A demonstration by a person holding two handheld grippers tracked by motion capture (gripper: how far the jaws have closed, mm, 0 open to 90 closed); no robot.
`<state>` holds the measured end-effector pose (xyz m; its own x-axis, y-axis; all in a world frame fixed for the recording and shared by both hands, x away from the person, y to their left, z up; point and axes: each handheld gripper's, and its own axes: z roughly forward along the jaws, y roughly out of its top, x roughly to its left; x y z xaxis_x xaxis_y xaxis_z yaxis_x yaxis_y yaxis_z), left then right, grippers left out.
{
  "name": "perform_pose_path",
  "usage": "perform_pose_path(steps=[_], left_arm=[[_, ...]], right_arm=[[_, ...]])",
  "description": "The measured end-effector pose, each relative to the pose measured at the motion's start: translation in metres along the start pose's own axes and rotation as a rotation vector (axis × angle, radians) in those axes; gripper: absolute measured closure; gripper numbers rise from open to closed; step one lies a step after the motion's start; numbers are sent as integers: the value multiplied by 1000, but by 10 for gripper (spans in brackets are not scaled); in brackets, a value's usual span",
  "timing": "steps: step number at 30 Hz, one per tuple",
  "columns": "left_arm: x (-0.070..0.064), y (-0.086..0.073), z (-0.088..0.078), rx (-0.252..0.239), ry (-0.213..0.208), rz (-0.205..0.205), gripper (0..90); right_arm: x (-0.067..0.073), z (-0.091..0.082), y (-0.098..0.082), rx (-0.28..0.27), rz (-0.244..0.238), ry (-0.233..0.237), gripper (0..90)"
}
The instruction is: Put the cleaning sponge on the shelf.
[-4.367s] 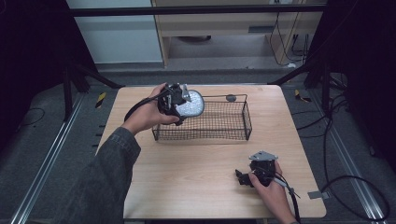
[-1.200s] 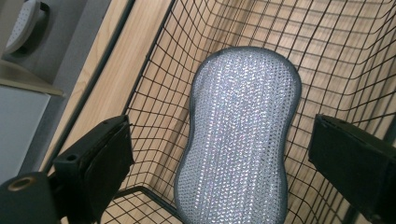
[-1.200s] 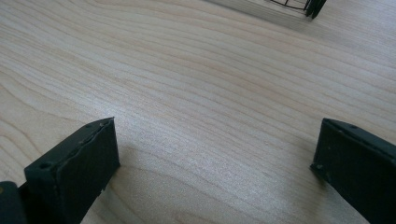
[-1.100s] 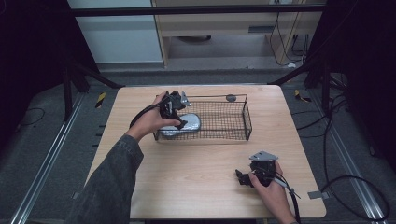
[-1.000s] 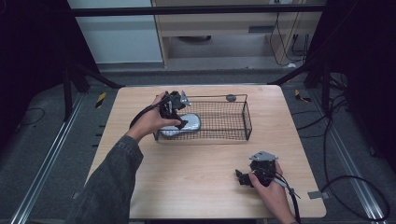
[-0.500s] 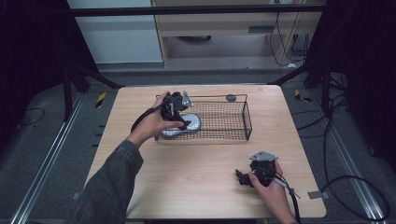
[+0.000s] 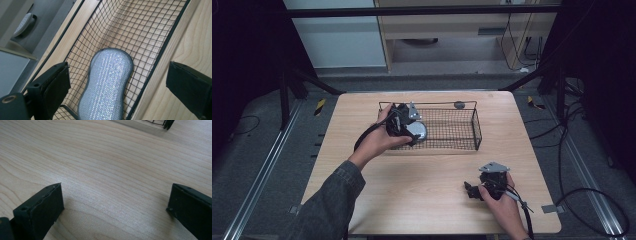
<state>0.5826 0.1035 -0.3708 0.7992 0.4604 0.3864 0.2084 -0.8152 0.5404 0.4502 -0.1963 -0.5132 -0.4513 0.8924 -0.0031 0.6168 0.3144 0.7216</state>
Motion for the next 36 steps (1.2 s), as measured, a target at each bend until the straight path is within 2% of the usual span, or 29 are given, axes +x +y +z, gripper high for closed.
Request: perform_pose_path(steps=[2, 6, 15, 18, 20, 21, 24, 25, 29, 32, 34, 35, 36], left_arm=[[-1, 0, -1, 0, -4, -5, 47], [-6, -2, -5, -15, -15, -46, 46], [-12, -14, -20, -44, -2, -105, 45], [-12, -27, -30, -63, 4, -146, 45], [-12, -30, -31, -69, 8, -158, 45], [-11, -34, -33, -58, 8, -160, 45], [-10, -49, -42, -70, 20, -201, 46], [-10, -49, -42, -70, 20, -201, 46], [-8, -66, -51, -75, 36, -245, 46], [-8, -72, -53, -80, 36, -256, 46], [-8, -81, -55, -86, 44, -278, 46], [-8, -88, -56, -89, 46, -304, 47], [-8, -88, -56, -89, 46, -304, 47]], right_arm=[[0, 0, 0, 0, 0, 0, 3], [0, 0, 0, 0, 0, 0, 3], [0, 0, 0, -1, 1, -2, 3], [0, 0, 0, -1, 1, -2, 4], [0, 0, 0, -1, 1, -2, 4], [0, 0, 0, -1, 1, -2, 4], [0, 0, 0, -1, 1, -2, 3], [0, 0, 0, -1, 1, -2, 3], [0, 0, 0, -1, 1, -2, 4], [0, 0, 0, -1, 1, -2, 4], [0, 0, 0, -1, 1, -2, 3], [0, 0, 0, -1, 1, -2, 3], [0, 0, 0, -1, 1, -2, 4]])
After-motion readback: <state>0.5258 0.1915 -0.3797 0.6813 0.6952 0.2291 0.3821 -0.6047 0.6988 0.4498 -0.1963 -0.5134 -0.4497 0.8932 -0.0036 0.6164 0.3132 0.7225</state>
